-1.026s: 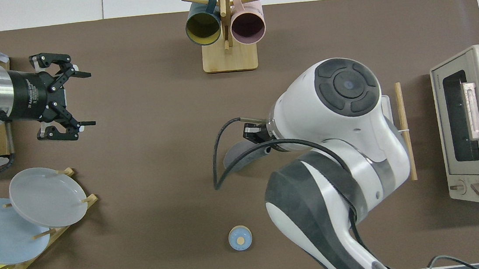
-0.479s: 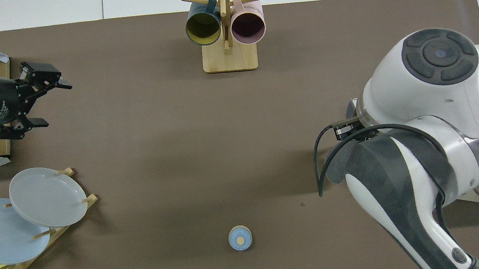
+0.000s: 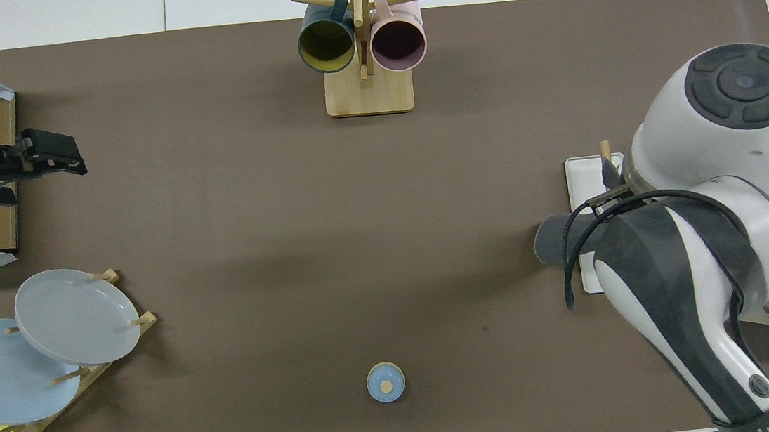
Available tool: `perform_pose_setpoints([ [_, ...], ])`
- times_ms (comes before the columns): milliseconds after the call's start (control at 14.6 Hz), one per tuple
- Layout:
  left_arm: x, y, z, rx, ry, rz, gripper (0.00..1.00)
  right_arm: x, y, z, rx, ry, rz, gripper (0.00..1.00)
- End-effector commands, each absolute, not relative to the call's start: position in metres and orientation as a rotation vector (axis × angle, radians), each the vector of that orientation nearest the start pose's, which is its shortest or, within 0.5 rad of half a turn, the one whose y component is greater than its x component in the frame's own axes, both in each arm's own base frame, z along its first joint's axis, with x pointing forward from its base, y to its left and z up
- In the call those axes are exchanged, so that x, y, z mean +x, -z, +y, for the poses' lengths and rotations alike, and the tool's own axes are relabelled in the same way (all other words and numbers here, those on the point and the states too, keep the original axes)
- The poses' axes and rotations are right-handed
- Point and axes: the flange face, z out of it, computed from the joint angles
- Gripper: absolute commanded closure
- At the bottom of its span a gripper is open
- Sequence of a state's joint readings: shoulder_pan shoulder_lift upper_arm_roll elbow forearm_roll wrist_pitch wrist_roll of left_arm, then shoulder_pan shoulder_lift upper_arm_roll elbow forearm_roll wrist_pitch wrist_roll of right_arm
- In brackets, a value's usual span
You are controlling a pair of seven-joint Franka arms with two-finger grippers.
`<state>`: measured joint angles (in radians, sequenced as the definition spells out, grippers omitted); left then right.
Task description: Fold towel and hang on rack
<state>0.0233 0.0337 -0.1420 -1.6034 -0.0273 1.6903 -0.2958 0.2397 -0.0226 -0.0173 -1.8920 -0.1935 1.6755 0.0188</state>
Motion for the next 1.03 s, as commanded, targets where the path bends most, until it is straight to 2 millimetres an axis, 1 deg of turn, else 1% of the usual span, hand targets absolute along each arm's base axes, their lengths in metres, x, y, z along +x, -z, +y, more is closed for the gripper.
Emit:
perform_pose_setpoints([
  [0,0.563,-0.615,-0.07,-3.142,-0.034,-0.128,0.0,0.517,-0.503,0.082,-3.32,-0.277,-0.52,1.0],
  [68,0.558,-0.615,-0.067,-3.139,-0.072,-0.101,0.0,0.516,-0.507,0.079,-3.317,-0.28,-0.586,1.0],
  [137,0.55,-0.624,-0.067,-3.138,-0.082,-0.084,0.0,0.514,-0.51,0.077,-3.316,-0.28,-0.645,1.0],
  [205,0.542,-0.632,-0.068,-3.138,-0.075,-0.077,0.0,0.512,-0.509,0.072,-3.32,-0.276,-0.66,1.0],
  [274,0.537,-0.632,-0.069,-3.137,-0.082,-0.072,0.0,0.512,-0.505,0.067,-3.336,-0.269,-0.667,1.0],
  [410,0.527,-0.633,-0.07,-3.134,-0.106,-0.072,0.0,0.505,-0.491,0.061,-3.342,-0.234,-0.699,1.0],
  [547,0.519,-0.627,-0.069,-3.132,-0.119,-0.082,0.0,0.501,-0.48,0.043,-3.333,-0.216,-0.749,1.0],
  [616,0.52,-0.624,-0.07,-3.136,-0.113,-0.082,0.0,0.502,-0.478,0.034,-3.325,-0.219,-0.767,1.0],
  [684,0.522,-0.626,-0.071,-3.15,-0.082,-0.08,0.0,0.502,-0.477,0.026,-3.319,-0.23,-0.778,1.0],
  [821,0.528,-0.629,-0.073,-3.16,-0.04,-0.065,0.0,0.501,-0.475,0.023,-3.315,-0.239,-0.784,1.0],
  [889,0.527,-0.629,-0.074,-3.16,-0.047,-0.041,0.0,0.499,-0.474,0.019,-3.317,-0.242,-0.77,1.0],
  [958,0.526,-0.629,-0.074,-3.159,-0.054,-0.024,0.0,0.498,-0.473,0.019,-3.318,-0.237,-0.77,0.93],
])
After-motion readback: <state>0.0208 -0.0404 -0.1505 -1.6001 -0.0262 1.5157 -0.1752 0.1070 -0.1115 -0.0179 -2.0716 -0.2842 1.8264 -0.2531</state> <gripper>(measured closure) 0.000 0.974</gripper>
